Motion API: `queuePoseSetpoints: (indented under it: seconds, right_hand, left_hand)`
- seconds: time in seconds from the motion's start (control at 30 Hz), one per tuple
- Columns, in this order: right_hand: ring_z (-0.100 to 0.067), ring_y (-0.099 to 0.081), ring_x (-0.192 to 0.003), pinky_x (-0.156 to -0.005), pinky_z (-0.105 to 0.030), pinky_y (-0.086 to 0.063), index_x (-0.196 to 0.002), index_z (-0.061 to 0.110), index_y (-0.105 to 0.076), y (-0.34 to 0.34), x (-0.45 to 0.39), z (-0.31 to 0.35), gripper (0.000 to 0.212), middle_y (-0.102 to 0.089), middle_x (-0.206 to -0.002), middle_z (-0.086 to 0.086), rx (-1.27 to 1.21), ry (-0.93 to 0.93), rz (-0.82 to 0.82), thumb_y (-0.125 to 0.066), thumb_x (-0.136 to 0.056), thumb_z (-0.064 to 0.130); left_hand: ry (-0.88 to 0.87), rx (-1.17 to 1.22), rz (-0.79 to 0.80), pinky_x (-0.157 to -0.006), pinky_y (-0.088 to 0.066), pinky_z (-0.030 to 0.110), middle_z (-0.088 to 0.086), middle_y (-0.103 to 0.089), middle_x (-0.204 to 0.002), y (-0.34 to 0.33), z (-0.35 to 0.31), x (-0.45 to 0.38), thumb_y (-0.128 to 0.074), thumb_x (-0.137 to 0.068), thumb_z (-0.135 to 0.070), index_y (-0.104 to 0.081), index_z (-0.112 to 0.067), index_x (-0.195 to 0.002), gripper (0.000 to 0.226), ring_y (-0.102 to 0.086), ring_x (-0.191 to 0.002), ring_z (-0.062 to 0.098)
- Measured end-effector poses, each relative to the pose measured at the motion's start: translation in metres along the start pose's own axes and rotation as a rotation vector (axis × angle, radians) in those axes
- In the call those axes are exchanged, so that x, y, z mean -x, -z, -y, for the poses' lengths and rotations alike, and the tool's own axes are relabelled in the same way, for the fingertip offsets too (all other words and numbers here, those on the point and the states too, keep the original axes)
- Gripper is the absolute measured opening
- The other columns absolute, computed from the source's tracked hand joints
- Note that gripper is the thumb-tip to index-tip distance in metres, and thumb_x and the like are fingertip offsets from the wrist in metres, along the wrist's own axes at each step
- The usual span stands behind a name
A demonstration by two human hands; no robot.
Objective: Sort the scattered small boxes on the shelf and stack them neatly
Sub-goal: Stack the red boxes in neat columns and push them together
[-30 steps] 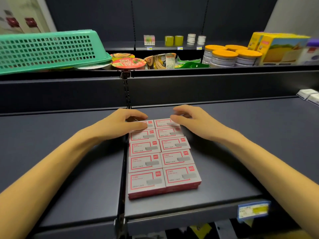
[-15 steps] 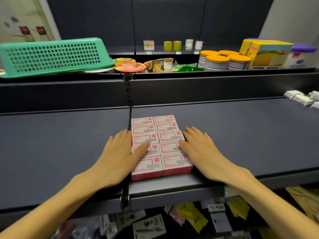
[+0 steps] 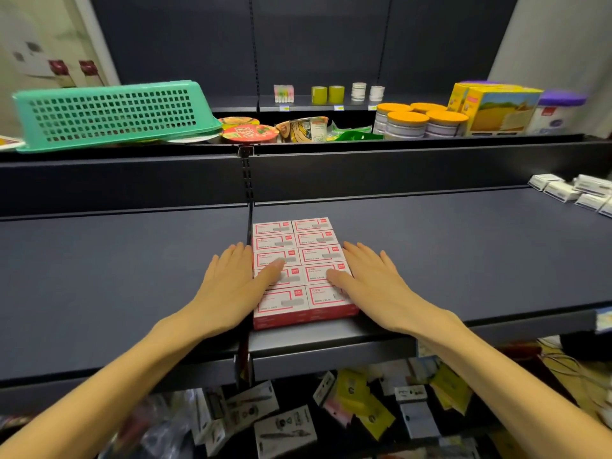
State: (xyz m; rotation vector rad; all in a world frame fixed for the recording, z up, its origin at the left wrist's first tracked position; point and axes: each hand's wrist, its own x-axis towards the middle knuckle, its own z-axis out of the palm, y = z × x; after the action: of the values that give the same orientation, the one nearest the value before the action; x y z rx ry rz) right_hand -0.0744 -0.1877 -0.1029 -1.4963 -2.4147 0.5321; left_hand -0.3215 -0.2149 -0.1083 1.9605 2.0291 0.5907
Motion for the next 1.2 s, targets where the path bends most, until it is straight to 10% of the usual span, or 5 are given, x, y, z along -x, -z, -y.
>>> queuePoseSetpoints:
  seconds: [0.1, 0.23, 0.33, 0.73, 1.2]
  right_hand:
    - [-0.014, -0.046, -0.122, -0.114, -0.046, -0.032, -0.131, 0.028, -0.049, 0.013, 0.018, 0.003, 0.075, -0.054, -0.129, 0.008, -0.085, -0.008, -0.024, -0.031, -0.084, 0.084]
    - [-0.013, -0.002, -0.153, -0.125, -0.041, -0.006, -0.158, 0.029, -0.015, 0.019, 0.044, -0.002, 0.115, -0.01, -0.166, 0.009, 0.052, 0.018, 0.119, -0.047, -0.067, 0.092]
    - [-0.014, 0.003, -0.154, -0.125, -0.047, -0.004, -0.157, 0.032, -0.012, 0.01, 0.039, -0.006, 0.116, -0.005, -0.167, 0.011, 0.084, 0.039, 0.08, -0.048, -0.066, 0.094]
    - [-0.013, 0.021, -0.151, -0.121, -0.047, 0.013, -0.153, 0.044, 0.019, 0.01, 0.026, -0.003, 0.092, 0.018, -0.164, 0.015, 0.21, 0.106, 0.17, -0.029, -0.085, 0.084]
    - [-0.018, 0.016, -0.153, -0.123, -0.049, 0.008, -0.157, 0.035, 0.013, 0.007, 0.009, -0.004, 0.108, 0.012, -0.167, 0.006, 0.174, 0.059, 0.145, -0.032, -0.076, 0.091]
  left_hand:
    - [-0.043, 0.077, -0.024, -0.085, -0.045, 0.036, -0.009, -0.053, -0.096, 0.015, -0.001, 0.021, -0.023, -0.071, -0.093, -0.045, -0.032, -0.089, 0.067, -0.051, -0.091, 0.011]
    - [-0.132, -0.076, 0.148, -0.12, -0.007, 0.028, -0.001, -0.029, -0.158, 0.025, 0.003, 0.06, -0.035, -0.061, -0.101, -0.024, -0.027, -0.154, 0.119, -0.017, -0.143, 0.004]
    - [-0.126, -0.218, 0.176, -0.123, 0.01, 0.036, -0.005, 0.013, -0.168, 0.016, 0.008, 0.06, -0.032, -0.057, -0.106, 0.012, -0.028, -0.159, 0.136, 0.019, -0.151, 0.006]
    - [-0.183, -0.235, 0.248, -0.125, 0.009, 0.047, -0.008, 0.021, -0.167, 0.012, 0.009, 0.035, -0.027, -0.064, -0.103, 0.021, -0.034, -0.156, 0.125, 0.021, -0.153, 0.016]
    - [-0.132, -0.325, 0.248, -0.124, 0.014, 0.043, -0.001, 0.026, -0.165, 0.012, 0.008, 0.027, -0.021, -0.064, -0.103, 0.024, -0.028, -0.156, 0.127, 0.029, -0.15, 0.016]
